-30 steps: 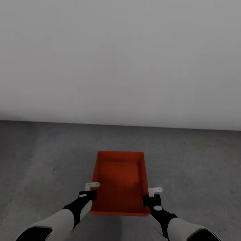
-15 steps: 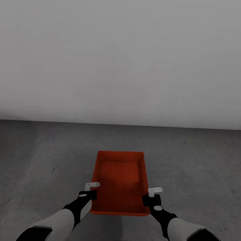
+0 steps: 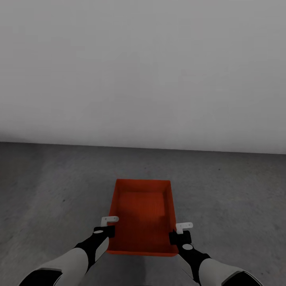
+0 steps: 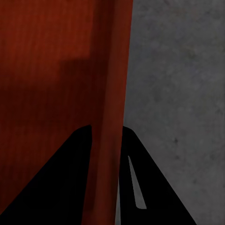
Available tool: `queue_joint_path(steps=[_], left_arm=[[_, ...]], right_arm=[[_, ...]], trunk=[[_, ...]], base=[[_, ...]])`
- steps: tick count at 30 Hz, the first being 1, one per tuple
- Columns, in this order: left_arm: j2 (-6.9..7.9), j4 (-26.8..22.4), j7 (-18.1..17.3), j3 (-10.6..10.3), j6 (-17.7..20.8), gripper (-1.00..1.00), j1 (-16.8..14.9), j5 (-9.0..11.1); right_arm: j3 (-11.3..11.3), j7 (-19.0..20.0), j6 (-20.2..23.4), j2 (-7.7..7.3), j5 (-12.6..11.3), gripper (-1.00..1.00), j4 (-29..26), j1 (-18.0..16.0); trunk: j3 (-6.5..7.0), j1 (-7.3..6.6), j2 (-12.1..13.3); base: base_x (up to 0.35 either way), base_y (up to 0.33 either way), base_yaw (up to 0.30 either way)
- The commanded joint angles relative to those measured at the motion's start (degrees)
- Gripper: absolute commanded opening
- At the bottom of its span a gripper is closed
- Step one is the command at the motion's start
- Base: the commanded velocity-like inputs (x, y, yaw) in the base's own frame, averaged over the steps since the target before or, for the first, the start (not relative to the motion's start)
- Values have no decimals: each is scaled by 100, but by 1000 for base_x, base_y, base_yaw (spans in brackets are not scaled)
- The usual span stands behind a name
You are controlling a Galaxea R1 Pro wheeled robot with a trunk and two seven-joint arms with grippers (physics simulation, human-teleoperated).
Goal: Move the two storage containers from the living room to the garage. In the garage, place one container on the floor and stack the other container on top of it (either order is fine).
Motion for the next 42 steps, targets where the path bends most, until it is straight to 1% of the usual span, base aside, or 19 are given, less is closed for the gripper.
queue_joint_path(steps=[1, 4, 5, 6, 41, 42], left_arm=[[-4, -32, 27, 63, -9, -100, 1, -23], [-4, -32, 26, 64, -9, -100, 1, -24], [-4, -30, 25, 64, -9, -100, 1, -24], [-4, -21, 25, 63, -9, 100, 1, -24], [-4, -24, 32, 70, -9, 100, 1, -22], [-5, -23, 31, 70, -9, 100, 1, -23]], right_arm=[[-391, 58, 6, 12, -38, -100, 10, -4], [-391, 56, 6, 13, -37, -100, 10, -4], [-391, 55, 6, 13, -37, 100, 10, -4], [-391, 53, 6, 13, -37, 100, 10, -4], [-391, 8, -2, 13, -46, 100, 9, -4], [-391, 8, -2, 13, -46, 100, 9, -4]], trunk=[[-3, -1, -1], [-3, -1, -1], [-3, -1, -1], [-3, -1, -1], [-3, -1, -1], [15, -23, 39]], base=[[0, 0, 0], [0, 0, 0], [0, 0, 0], [0, 0, 0], [0, 0, 0], [0, 0, 0]])
